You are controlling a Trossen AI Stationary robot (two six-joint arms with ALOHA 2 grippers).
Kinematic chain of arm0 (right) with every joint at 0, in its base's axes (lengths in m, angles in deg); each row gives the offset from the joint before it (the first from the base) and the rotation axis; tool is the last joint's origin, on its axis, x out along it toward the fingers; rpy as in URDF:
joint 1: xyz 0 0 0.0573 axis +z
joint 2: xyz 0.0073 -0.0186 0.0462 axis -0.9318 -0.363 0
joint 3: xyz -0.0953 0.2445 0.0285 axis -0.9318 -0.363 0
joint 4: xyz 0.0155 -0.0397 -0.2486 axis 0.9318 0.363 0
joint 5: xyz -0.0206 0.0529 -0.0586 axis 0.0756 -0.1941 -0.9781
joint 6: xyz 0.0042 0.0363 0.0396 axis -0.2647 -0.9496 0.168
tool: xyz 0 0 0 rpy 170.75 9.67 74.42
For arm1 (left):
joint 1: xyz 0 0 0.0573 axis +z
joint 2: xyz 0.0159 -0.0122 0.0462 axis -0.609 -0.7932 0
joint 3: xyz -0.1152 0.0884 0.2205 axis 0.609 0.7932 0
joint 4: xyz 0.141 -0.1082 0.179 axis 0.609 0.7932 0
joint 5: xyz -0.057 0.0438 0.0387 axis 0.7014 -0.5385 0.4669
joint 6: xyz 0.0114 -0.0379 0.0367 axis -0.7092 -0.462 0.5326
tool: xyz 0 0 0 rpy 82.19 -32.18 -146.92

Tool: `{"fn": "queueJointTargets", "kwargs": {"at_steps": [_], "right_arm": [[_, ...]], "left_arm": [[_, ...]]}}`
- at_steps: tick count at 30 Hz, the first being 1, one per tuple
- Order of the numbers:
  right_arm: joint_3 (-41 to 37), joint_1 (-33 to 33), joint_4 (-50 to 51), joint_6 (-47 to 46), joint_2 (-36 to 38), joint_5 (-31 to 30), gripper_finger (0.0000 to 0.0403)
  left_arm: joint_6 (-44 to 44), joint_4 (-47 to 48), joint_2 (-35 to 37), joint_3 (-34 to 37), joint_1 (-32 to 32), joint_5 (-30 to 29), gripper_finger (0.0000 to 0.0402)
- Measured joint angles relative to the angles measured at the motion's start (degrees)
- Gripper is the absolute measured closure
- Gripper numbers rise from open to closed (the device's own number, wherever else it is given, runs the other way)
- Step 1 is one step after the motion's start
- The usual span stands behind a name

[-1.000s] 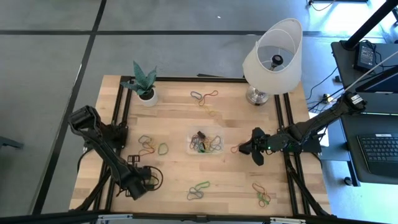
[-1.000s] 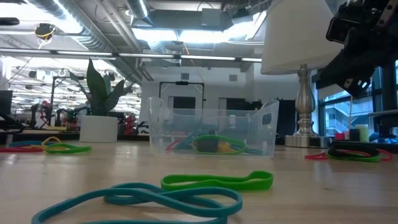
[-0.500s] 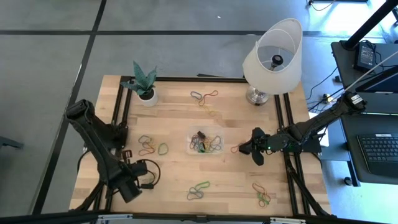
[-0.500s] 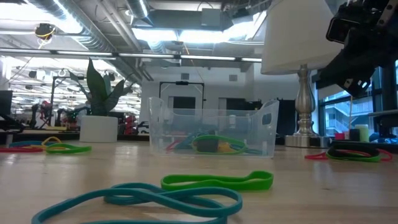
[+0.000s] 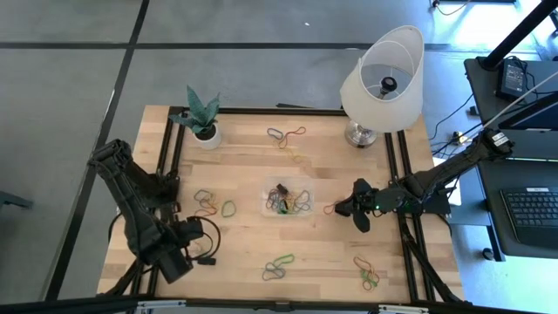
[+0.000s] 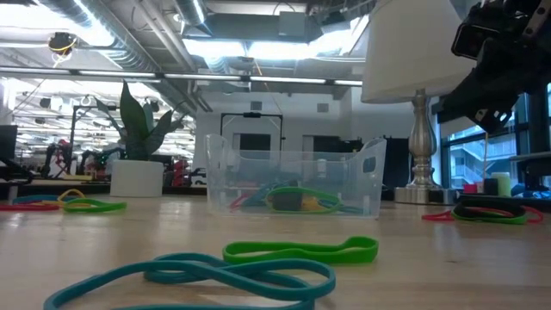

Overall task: Pick and place rubber bands into bin
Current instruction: Put the red rubber band into the transparent bin

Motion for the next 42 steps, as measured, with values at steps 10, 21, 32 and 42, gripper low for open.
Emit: {"fn": "queueJointTargets", "kwargs": {"at_steps": [10, 21, 32, 42], "right_arm": [[0.0, 0.0, 0.0, 0.9, 0.0, 0.0, 0.0389], [0.0, 0.0, 0.0, 1.4, 0.0, 0.0, 0.0389], [0.0, 0.0, 0.0, 1.3, 0.0, 0.0, 0.0389], [0.0, 0.0, 0.0, 1.1, 0.0, 0.0, 0.0389]], "left_arm": [[-0.8, -0.1, 0.0, -2.3, 0.1, -2.2, 0.0399], [7.0, -0.1, 0.2, -6.6, 0.1, -13.4, 0.0399], [7.6, -0.1, 0.4, -6.5, 2.3, -17.4, 0.0399], [23.7, -6.2, 0.4, -8.7, 13.2, -16.4, 0.04]]}}
